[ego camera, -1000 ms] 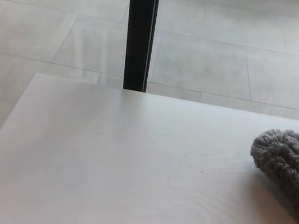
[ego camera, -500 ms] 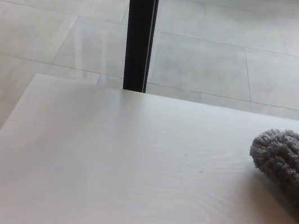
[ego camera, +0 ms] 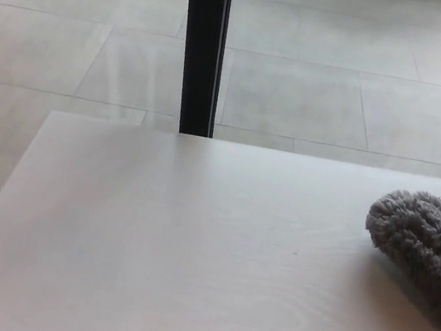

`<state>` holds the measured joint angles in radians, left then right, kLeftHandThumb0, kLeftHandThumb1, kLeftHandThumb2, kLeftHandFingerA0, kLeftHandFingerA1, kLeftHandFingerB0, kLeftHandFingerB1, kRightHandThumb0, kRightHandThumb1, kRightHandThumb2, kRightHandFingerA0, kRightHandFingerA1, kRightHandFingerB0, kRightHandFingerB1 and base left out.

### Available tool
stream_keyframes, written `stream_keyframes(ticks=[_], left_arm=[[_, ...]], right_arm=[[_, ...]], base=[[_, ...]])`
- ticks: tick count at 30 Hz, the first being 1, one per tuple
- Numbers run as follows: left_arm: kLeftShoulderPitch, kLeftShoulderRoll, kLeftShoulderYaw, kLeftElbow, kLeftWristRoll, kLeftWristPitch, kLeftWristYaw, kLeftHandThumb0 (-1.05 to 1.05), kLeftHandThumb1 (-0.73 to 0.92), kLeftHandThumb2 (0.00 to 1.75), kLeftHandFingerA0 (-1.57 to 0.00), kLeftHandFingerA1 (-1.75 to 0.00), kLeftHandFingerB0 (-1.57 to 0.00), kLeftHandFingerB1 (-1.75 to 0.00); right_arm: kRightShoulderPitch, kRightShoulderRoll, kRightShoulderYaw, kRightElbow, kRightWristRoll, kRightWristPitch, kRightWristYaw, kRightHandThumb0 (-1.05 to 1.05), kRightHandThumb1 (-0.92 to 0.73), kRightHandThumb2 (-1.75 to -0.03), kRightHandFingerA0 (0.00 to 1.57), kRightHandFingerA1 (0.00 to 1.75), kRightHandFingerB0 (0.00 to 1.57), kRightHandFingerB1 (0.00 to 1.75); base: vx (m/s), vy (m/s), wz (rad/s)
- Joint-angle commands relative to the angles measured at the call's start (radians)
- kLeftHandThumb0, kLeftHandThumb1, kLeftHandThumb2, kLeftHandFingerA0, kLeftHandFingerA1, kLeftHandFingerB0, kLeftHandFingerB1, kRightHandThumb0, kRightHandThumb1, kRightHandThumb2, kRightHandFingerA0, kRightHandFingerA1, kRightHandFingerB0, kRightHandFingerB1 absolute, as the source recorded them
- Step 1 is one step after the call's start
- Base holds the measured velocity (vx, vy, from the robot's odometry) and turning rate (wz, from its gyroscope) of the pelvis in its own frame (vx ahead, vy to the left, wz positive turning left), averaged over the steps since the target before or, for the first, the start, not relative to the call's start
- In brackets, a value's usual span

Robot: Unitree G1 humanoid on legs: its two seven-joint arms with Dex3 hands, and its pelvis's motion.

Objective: The robot uses its right hand to pick up the duster kept in the middle of the desk and use it to wipe the desk by swiping its surface twice

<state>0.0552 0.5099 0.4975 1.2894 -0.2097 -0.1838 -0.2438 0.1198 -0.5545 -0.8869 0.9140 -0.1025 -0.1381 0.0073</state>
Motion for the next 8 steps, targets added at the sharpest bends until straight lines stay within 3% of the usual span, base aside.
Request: stream_keyframes(ticks=[1,4,8], left_arm=[[0.0,0.017,0.013,0.013,-0.018,0.045,0.025,-0.49,0.62,0.59,-0.75,-0.58,-0.62,-0.51],[0.005,0.022,-0.008,0.009,0.005,0.035,0.041,-0.51,0.64,0.6,-0.77,-0.55,-0.61,-0.48],[0.007,0.024,-0.008,0.009,0.005,0.032,0.044,-0.51,0.65,0.6,-0.76,-0.54,-0.59,-0.46]], right_arm=[[-0.029,0.135,-0.253,0.256,0.404,0.086,0.083,-0.76,-0.8,-0.63,0.44,0.92,0.0,0.54],[-0.02,0.136,-0.231,0.277,0.376,0.102,0.122,-0.76,-0.79,-0.64,0.48,0.9,0.0,0.45],[-0.012,0.148,-0.185,0.28,0.335,0.08,0.168,-0.81,-0.72,-0.62,0.49,0.84,0.05,0.55]], base=[[0.0,0.0,0.0],[0.0,0.0,0.0],[0.0,0.0,0.0]])
